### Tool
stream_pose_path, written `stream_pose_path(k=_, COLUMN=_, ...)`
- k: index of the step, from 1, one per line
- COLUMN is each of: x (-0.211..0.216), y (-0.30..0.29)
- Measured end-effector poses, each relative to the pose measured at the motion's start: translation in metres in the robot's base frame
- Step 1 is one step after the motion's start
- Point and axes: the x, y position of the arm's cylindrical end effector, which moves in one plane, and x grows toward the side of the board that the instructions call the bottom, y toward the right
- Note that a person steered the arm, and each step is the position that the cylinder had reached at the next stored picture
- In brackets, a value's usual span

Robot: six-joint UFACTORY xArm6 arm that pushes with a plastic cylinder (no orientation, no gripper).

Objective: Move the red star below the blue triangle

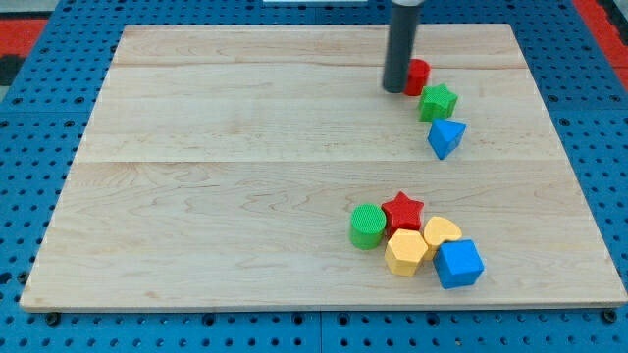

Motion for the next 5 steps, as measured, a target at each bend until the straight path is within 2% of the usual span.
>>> stream_pose_path(k=1, x=-0.001, y=0.018)
stream_pose_path(k=2, x=0.01, y=-0.054)
stream_pose_path(k=4, x=0.177, y=-0.084)
stream_pose_path(k=5, x=0.209, y=-0.171)
